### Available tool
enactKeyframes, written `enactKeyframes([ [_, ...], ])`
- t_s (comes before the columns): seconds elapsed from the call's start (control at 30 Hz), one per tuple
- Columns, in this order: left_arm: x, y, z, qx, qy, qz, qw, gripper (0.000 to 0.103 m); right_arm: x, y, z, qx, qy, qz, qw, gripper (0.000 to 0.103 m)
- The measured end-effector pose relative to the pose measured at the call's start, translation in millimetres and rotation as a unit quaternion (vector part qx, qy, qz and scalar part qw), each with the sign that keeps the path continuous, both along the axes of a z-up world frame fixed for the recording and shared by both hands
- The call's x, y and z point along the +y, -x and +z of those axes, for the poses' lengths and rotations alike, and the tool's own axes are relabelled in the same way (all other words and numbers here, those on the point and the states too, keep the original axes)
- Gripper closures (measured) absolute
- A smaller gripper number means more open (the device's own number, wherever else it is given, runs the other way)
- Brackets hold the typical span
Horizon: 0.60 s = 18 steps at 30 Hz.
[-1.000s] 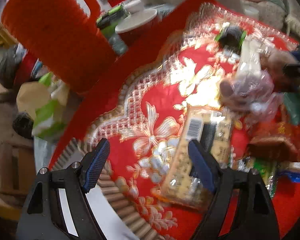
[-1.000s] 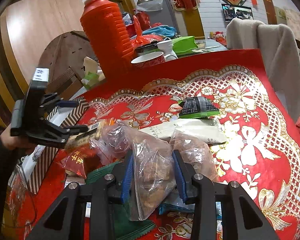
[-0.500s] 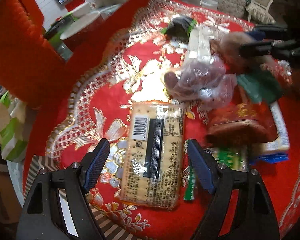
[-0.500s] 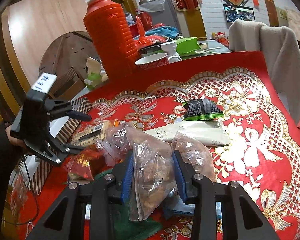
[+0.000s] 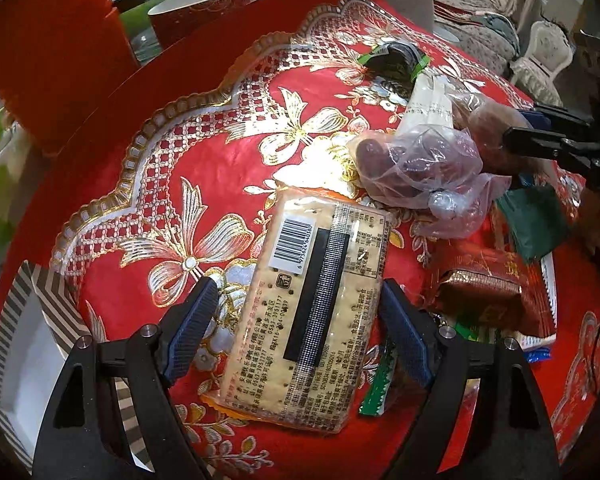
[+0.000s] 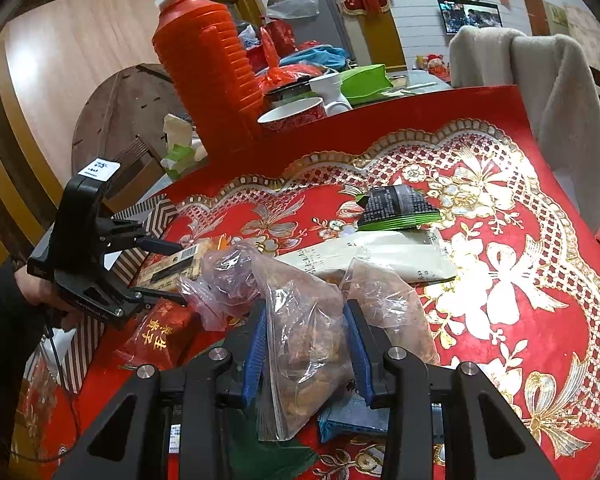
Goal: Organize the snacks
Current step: 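Grasp the beige cracker pack with the left gripper while the right holds the zip bag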
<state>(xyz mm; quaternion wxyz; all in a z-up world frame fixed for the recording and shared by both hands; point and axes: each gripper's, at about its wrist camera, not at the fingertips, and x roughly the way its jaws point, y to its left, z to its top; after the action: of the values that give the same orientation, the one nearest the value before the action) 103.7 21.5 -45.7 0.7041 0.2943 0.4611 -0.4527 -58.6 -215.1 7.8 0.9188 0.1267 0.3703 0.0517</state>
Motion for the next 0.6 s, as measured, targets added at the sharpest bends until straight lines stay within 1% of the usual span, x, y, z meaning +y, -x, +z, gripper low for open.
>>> enactKeyframes([
  [0.03,-1,0,0,0.001,0.001,0.006,1.0,0.023,0,0,0,0.0,0.0,-0.001,1.0,0.066],
  [0.1,1,6,6,-0.001,0.009,0.01,0.9999,0.046,-1,1,0,-0.003,-0.003,-0.003,1.0,0.066],
  [0.23,1,18,4,-0.016,0.007,0.019,0.9997,0.049,-2,3,2,-0.009,-0.005,-0.005,1.0,0.066],
  [0.3,1,26,5,-0.033,0.008,0.025,0.9991,0.049,-2,4,2,-0.011,-0.006,-0.005,1.0,0.066],
  [0.37,5,33,12,-0.058,0.019,0.045,0.9971,0.049,-3,5,4,-0.015,-0.007,-0.006,1.0,0.066],
  [0.4,7,34,18,-0.07,0.028,0.059,0.9954,0.049,-3,7,5,-0.02,-0.008,-0.007,1.0,0.066],
  [0.43,13,36,28,-0.09,0.044,0.084,0.9914,0.049,-4,9,8,-0.028,-0.009,-0.007,1.0,0.067],
  [0.5,20,39,43,-0.102,0.072,0.114,0.9855,0.049,-4,13,13,-0.043,-0.012,-0.007,0.999,0.067],
  [0.53,26,42,53,-0.112,0.09,0.133,0.9808,0.049,-5,15,16,-0.051,-0.014,-0.007,0.999,0.068],
  [0.57,29,44,59,-0.121,0.097,0.145,0.9772,0.049,-5,17,19,-0.06,-0.016,-0.007,0.998,0.071],
  [0.6,31,47,63,-0.125,0.103,0.153,0.9748,0.049,-6,20,23,-0.069,-0.02,-0.006,0.997,0.072],
])
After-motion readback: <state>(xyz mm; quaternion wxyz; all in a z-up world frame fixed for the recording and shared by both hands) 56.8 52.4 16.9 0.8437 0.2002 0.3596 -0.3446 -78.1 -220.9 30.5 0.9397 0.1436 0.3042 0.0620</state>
